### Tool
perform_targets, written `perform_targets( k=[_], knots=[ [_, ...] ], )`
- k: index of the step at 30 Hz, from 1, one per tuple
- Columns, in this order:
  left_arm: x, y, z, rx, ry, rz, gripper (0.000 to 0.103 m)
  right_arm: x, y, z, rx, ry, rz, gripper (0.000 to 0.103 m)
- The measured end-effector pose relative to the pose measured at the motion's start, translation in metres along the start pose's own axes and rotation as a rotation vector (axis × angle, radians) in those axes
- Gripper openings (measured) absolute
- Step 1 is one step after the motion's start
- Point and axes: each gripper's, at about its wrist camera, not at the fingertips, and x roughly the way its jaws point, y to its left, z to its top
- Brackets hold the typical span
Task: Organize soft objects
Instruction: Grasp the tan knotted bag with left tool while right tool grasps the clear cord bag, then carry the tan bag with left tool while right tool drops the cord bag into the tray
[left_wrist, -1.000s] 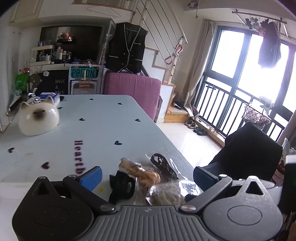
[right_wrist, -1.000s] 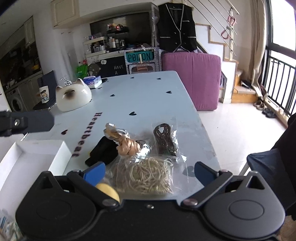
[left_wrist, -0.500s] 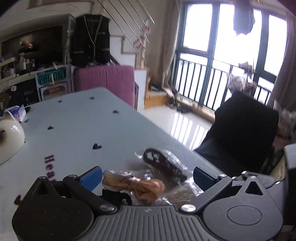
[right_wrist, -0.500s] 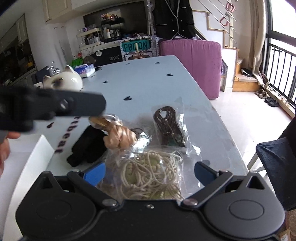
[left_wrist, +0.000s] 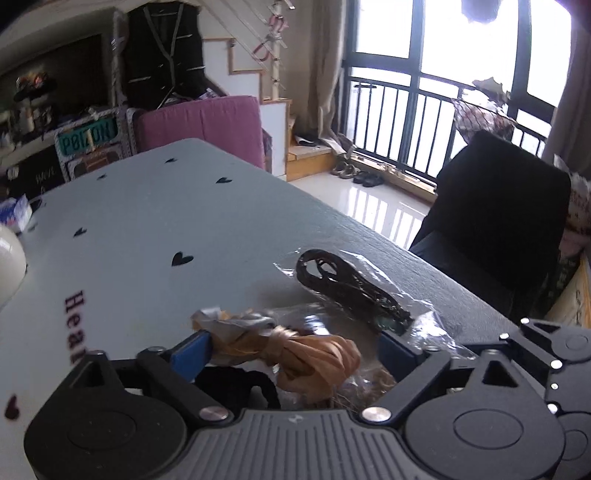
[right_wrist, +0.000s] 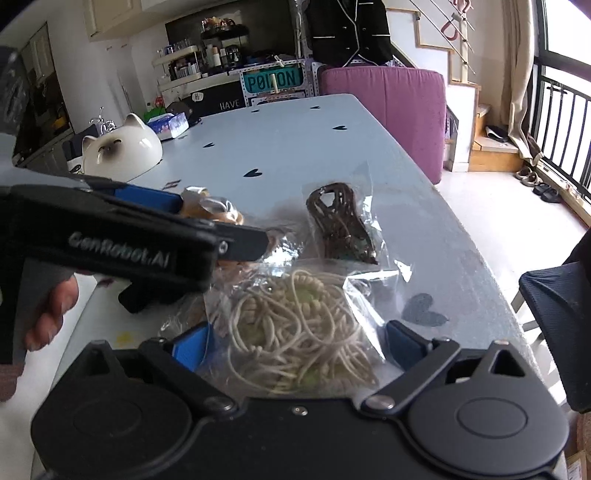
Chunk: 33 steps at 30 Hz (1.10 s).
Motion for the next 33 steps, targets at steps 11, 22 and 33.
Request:
perform_targets(
  k=[11, 22, 33],
  knots=[
    [0.002, 0.006, -0.005, -0.039, 0.006, 0.011, 0.034, -0.007, -0.002, -0.003, -0.012, -0.015, 0.007, 0.086],
    [-0.011, 0.006, -0.007, -0.092, 0.003, 0.000, 0.024, -0.020, -0.009, -0.005, 0.012, -0.018, 0.009, 0.071],
    [-0.054, 0.000, 0.000, -0.125, -0.081, -0.006, 0.023, -0.056, -0.017, -0.002, 0.056, -0.084, -0.016, 0.068]
  ],
)
